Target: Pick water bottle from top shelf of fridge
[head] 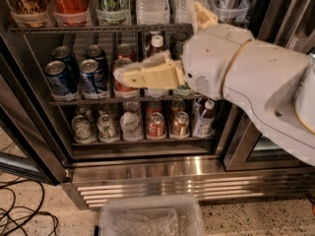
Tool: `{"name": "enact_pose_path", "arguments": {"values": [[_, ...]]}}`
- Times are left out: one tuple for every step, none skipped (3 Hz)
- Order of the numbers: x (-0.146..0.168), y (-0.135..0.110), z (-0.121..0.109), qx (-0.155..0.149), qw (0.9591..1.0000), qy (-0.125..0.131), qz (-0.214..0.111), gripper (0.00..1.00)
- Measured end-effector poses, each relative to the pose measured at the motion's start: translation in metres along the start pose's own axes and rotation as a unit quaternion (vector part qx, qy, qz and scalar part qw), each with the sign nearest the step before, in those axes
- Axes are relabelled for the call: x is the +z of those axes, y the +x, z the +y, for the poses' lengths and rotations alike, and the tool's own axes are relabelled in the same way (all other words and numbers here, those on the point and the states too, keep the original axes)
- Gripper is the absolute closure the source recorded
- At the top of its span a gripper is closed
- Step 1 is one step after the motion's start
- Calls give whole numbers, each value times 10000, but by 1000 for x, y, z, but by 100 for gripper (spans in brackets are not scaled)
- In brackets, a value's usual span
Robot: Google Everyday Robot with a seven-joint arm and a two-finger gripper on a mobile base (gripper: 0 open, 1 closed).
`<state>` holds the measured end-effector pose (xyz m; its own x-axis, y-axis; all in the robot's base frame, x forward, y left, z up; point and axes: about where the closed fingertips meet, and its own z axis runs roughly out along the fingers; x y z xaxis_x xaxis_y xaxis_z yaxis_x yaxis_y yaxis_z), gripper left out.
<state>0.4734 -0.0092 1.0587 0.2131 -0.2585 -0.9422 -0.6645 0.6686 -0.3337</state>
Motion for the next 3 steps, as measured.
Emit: {"name": "enact_pose_path", "arguments": {"values": [[2,-3,2,-10,10000,-5,-3,0],[2,-3,2,-13,10000,-6,-3,0],[13,-16,10,-88,9997,143,-165,0]]}}
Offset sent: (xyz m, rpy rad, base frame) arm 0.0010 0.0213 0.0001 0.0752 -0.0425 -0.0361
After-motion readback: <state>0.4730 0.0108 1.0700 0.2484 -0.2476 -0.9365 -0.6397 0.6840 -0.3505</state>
